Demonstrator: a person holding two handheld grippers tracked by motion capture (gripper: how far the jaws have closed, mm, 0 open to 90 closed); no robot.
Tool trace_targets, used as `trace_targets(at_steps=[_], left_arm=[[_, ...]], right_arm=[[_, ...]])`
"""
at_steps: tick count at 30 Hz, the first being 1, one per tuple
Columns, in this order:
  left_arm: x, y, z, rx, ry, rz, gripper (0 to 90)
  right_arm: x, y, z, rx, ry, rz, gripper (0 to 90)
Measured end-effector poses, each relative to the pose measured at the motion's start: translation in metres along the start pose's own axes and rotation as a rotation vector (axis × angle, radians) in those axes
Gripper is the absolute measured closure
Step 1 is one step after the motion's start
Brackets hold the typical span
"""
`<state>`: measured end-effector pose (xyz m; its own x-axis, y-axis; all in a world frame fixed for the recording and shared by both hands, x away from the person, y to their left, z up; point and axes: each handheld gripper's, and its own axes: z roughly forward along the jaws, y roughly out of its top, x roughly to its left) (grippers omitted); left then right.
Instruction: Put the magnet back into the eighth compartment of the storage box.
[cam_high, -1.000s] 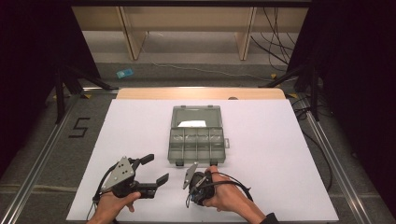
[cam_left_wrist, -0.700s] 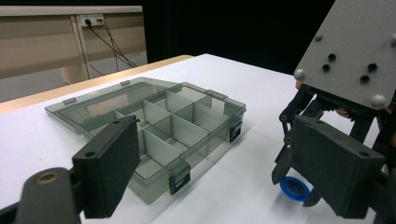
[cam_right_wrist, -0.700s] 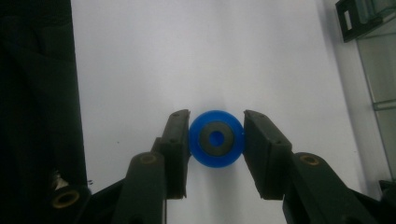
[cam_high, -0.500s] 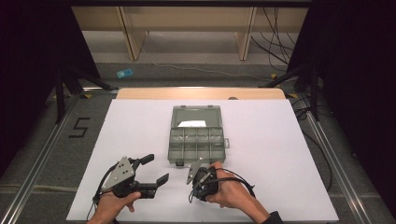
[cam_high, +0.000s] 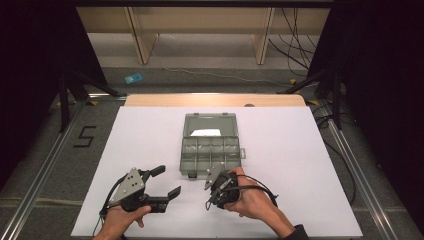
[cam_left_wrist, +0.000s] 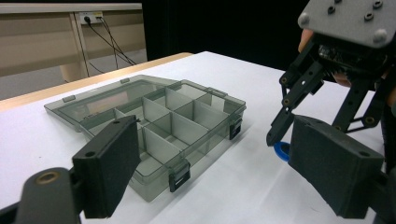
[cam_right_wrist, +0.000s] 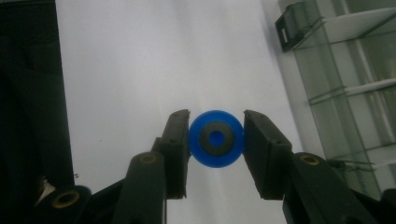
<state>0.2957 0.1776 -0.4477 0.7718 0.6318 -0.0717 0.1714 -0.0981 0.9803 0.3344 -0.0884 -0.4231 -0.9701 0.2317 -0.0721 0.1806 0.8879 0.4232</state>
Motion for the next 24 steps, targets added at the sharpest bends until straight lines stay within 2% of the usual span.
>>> trace_targets(at_steps=[4, 5, 12, 24], left_arm=[[0.000, 0.000, 0.000, 0.000, 0.001, -0.001, 16.2], [0.000, 0.000, 0.000, -0.001, 0.001, -0.001, 16.2], [0.000, 0.000, 0.000, -0.001, 0.001, -0.001, 16.2], [0.000, 0.000, -0.001, 0.011, 0.007, -0.001, 16.2]], right_arm=[[-0.002, -0.001, -0.003, -0.012, -0.009, 0.003, 62.7], [-0.003, -0.001, -0.004, -0.018, -0.025, 0.006, 62.7], [-0.010, -0.004, -0.011, -0.042, -0.058, 0.026, 62.7], [-0.016, -0.008, -0.015, -0.064, -0.086, 0.037, 62.7]])
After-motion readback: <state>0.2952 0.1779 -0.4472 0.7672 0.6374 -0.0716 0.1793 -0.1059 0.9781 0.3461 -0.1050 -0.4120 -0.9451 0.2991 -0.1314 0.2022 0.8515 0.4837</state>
